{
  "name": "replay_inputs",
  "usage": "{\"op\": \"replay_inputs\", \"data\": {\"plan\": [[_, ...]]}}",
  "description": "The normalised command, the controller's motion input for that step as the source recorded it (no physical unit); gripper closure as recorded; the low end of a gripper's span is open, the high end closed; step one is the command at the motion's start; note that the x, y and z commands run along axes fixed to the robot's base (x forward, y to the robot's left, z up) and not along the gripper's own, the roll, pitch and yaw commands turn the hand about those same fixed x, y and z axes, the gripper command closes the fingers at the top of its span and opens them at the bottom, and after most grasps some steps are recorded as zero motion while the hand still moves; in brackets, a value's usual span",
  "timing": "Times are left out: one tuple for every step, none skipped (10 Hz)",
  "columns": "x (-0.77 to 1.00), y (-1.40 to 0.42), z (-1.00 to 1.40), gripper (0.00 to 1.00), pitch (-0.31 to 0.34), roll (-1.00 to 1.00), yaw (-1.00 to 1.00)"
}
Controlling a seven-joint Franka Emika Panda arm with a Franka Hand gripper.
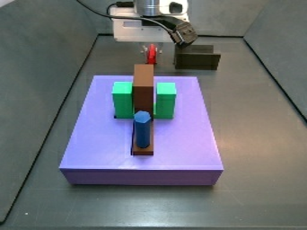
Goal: Pick up the red object. Move up. Place the red object on the fixture. Regrasp the red object. Move to above the board. Insert the red object.
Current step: Pick up the red object, then move up.
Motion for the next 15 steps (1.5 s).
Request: {"op": "replay_inputs", "data": {"plan": [[0.00, 0.00, 0.00, 1.00, 0.000, 0.00, 0.00], [0.00, 0.00, 0.00, 1.00, 0.000, 0.00, 0.00], [0.00, 0.00, 0.00, 1.00, 0.000, 0.00, 0.00], [0.00, 0.00, 0.00, 1.00, 0.000, 0.00, 0.00], [0.00, 0.00, 0.00, 1.00, 0.000, 0.00, 0.00], [0.00, 0.00, 0.00, 1.00, 0.000, 0.00, 0.00], [0.00, 0.00, 0.00, 1.00, 0.000, 0.00, 0.00], [0.00, 0.00, 0.00, 1.00, 0.000, 0.00, 0.00], [0.00, 0.00, 0.00, 1.00, 0.000, 0.00, 0.00], [0.00, 0.00, 0.00, 1.00, 0.000, 0.00, 0.00], [0.00, 0.00, 0.00, 1.00, 0.000, 0.00, 0.00], [0.00, 0.00, 0.00, 1.00, 0.000, 0.00, 0.00], [0.00, 0.00, 0.00, 1.00, 0.000, 0.00, 0.00], [0.00, 0.00, 0.00, 1.00, 0.000, 0.00, 0.00], [0.00, 0.00, 0.83, 1.00, 0.000, 0.00, 0.00]]}}
